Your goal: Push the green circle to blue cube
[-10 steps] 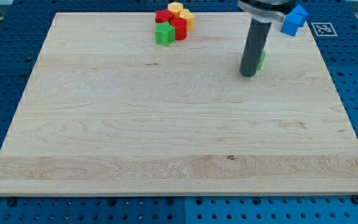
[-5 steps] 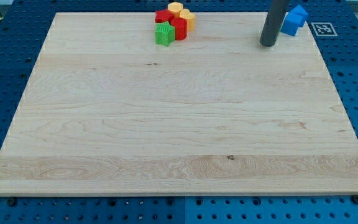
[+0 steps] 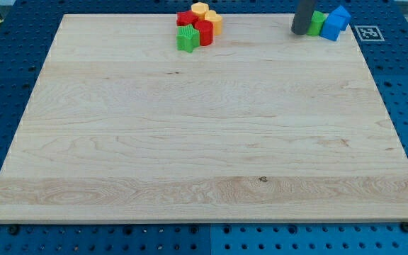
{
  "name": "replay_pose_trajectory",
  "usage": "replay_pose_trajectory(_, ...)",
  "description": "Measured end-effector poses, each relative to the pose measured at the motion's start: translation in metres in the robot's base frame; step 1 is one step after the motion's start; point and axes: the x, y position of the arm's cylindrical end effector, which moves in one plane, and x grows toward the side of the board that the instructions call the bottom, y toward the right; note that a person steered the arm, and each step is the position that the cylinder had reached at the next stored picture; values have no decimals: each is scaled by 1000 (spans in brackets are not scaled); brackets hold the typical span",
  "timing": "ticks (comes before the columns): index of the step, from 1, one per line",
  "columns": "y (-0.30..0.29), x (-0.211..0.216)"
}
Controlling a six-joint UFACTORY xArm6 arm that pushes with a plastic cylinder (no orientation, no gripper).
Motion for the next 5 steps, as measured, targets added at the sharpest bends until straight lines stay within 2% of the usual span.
replay_pose_trajectory(3,9,-35)
replay_pose_trajectory(5,20,-40)
